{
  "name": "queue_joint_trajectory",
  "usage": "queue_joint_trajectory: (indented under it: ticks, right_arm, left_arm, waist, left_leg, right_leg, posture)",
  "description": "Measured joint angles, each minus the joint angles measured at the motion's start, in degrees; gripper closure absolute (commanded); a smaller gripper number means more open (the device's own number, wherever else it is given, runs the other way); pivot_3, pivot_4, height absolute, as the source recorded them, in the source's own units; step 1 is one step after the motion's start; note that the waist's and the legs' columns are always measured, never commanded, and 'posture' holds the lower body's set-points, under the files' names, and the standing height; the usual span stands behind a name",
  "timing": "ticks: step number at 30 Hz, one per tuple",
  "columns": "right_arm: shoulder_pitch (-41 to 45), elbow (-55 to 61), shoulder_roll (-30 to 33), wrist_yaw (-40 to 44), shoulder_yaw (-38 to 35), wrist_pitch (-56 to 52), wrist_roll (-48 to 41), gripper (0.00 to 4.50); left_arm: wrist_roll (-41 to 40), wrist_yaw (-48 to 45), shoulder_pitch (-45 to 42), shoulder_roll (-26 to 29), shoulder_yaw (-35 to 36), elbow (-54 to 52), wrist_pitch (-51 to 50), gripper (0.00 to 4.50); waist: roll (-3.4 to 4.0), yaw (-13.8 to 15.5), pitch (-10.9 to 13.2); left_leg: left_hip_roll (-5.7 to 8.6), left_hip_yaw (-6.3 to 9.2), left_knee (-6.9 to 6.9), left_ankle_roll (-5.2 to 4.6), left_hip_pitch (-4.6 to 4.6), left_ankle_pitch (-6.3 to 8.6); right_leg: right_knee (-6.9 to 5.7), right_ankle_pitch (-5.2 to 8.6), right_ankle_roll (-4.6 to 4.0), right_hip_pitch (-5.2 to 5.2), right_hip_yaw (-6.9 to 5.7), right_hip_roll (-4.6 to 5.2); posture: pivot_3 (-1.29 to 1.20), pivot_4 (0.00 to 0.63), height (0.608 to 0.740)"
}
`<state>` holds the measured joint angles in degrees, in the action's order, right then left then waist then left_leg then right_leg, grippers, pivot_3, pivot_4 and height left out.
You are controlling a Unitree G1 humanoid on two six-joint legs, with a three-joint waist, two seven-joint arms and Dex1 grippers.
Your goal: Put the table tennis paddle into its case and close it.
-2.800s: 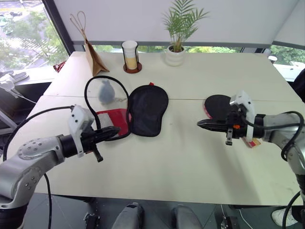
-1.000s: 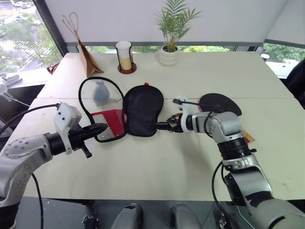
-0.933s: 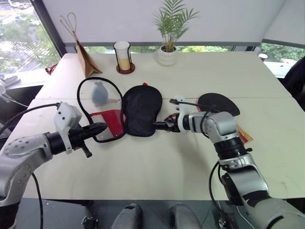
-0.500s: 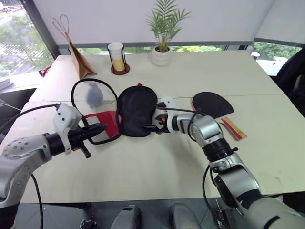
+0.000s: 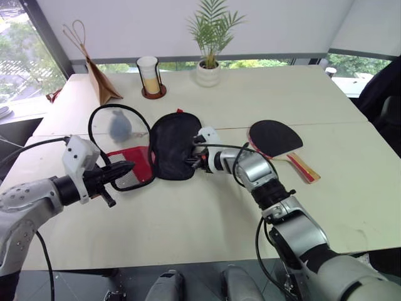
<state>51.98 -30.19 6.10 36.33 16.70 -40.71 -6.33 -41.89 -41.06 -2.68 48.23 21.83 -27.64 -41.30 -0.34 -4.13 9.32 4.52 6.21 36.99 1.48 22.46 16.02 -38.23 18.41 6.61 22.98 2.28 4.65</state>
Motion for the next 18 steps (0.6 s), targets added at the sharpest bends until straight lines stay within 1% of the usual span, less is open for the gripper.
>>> queue_joint_trajectory:
  ticks: [3,9,13,18]
  right_arm:
    - [-0.1,0.6,0.7,1.4,0.3,-0.4,0.6,4.41]
    - [-0.7,5.0,4.9,6.8,0.6,-5.6,-0.1,4.41]
    - [-1.2,7.5,11.8,12.1,0.6,-8.6,-1.3,4.41]
    - [-2.3,8.5,18.5,16.7,0.8,-7.8,-1.3,4.41]
  left_arm:
    - [0.0,0.1,0.0,0.0,0.0,-0.1,0.0,4.5]
    - [0.1,0.1,-0.2,0.0,-0.1,-0.1,0.2,4.5]
    - [0.2,0.0,-0.5,0.0,-0.3,0.1,0.2,4.5]
    - [0.7,0.0,-1.4,-0.2,-1.1,0.3,0.4,4.5]
  waist:
    - [0.0,0.1,0.0]
    - [0.0,0.6,0.0]
    - [0.0,1.7,0.0]
    - [0.0,2.0,0.0]
  left_leg:
    - [0.0,0.0,0.01,0.0,0.0,0.0]
    - [0.04,0.01,0.05,0.0,0.03,0.0]
    - [0.08,-0.01,0.1,-0.01,0.07,0.01]
    - [0.08,-0.01,0.1,-0.01,0.07,0.01]
  right_leg:
    - [0.0,0.0,0.0,0.01,0.0,0.0]
    - [0.02,0.0,0.0,0.1,0.0,0.05]
    - [0.04,0.0,0.0,0.12,0.0,0.08]
    - [0.04,0.0,0.0,-0.03,0.0,0.09]
  posture:
    - [0.0,0.15,0.74]
    - [0.0,0.15,0.74]
    - [0.0,0.15,0.74]
    - [0.0,0.15,0.74]
